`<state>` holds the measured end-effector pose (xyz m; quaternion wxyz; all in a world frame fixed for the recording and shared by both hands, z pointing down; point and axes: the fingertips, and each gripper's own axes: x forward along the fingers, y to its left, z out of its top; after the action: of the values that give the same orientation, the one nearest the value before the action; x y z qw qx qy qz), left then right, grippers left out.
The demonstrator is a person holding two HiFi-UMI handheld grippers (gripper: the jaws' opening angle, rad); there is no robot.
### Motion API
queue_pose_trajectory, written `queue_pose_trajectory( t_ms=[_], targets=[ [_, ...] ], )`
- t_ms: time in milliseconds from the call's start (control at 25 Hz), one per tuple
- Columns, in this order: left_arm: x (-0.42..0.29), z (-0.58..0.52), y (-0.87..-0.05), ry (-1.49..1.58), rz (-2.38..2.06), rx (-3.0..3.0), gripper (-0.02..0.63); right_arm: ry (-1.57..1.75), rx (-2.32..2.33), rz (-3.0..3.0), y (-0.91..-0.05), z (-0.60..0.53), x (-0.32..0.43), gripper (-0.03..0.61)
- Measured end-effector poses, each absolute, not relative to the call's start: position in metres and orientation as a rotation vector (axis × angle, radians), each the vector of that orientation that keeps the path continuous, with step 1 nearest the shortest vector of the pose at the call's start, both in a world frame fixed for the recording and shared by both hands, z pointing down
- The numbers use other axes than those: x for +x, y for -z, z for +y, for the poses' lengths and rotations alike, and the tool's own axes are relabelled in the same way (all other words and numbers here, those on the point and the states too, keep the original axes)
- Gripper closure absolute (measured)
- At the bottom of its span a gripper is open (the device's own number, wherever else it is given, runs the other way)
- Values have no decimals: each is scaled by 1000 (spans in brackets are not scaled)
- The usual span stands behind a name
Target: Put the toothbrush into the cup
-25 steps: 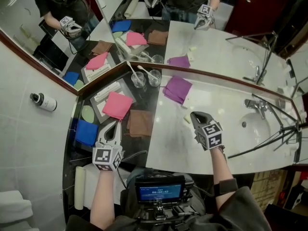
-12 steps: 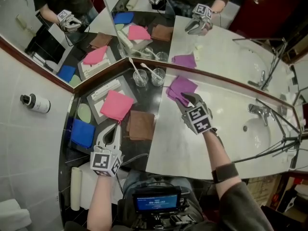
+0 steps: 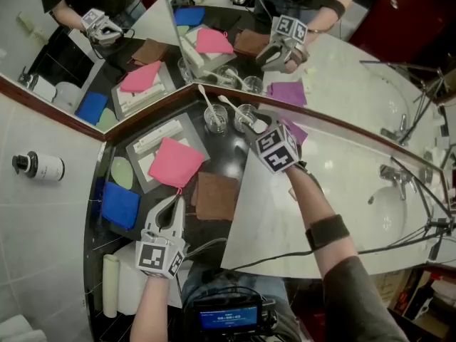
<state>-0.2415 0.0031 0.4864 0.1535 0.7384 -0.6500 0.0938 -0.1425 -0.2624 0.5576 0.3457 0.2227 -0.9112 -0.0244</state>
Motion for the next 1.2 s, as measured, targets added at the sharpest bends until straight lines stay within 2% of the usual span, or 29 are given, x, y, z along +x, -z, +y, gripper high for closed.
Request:
queue_pose_trajectory(
  t_ms=[640,680,760,800,1200],
  targets=[
    [-257,-14,-512,-212,-1809,2106,613,178,475,-2251,-610,-307,-206,407],
    [-257,-15,-512,-207,-1807,2100,614,181,474,-2246,-612,-308,-207,428],
    [-258,-14,-512,-203,-1807,2095,613,189,486,-2249,-611,-309,-210,520],
    [-258,-15,-511,-197,-1807,2090,614,192,492,-2257,-608,-309,-212,531],
    [-259,-8,-522,-243,-1816,2116,613,213,560,-2325,-576,-310,-213,535]
  ],
)
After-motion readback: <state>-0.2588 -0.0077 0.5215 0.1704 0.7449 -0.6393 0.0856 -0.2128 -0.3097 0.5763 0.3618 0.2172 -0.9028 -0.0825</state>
